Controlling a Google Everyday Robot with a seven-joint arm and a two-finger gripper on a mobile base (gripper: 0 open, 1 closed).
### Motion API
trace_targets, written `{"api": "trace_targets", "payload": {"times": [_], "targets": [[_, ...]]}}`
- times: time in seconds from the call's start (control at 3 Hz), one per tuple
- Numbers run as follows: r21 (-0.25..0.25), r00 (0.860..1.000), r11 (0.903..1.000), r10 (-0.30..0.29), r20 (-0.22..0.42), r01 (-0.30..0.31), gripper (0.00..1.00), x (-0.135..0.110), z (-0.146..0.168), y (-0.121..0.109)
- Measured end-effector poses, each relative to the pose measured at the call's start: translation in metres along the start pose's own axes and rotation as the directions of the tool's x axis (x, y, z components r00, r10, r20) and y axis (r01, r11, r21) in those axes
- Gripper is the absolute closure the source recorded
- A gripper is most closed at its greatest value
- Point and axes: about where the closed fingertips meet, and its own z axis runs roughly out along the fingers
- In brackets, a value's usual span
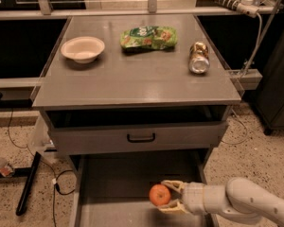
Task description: Pick orange from middle drawer and place on counter
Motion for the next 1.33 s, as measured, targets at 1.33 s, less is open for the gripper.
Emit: {"api": "trace_targets", "payload": {"times": [1.33], "targets": [[0.115, 0.949, 0.9437, -0.301, -0.094, 0.310, 1.00, -0.199, -0.193, -0.036]]}}
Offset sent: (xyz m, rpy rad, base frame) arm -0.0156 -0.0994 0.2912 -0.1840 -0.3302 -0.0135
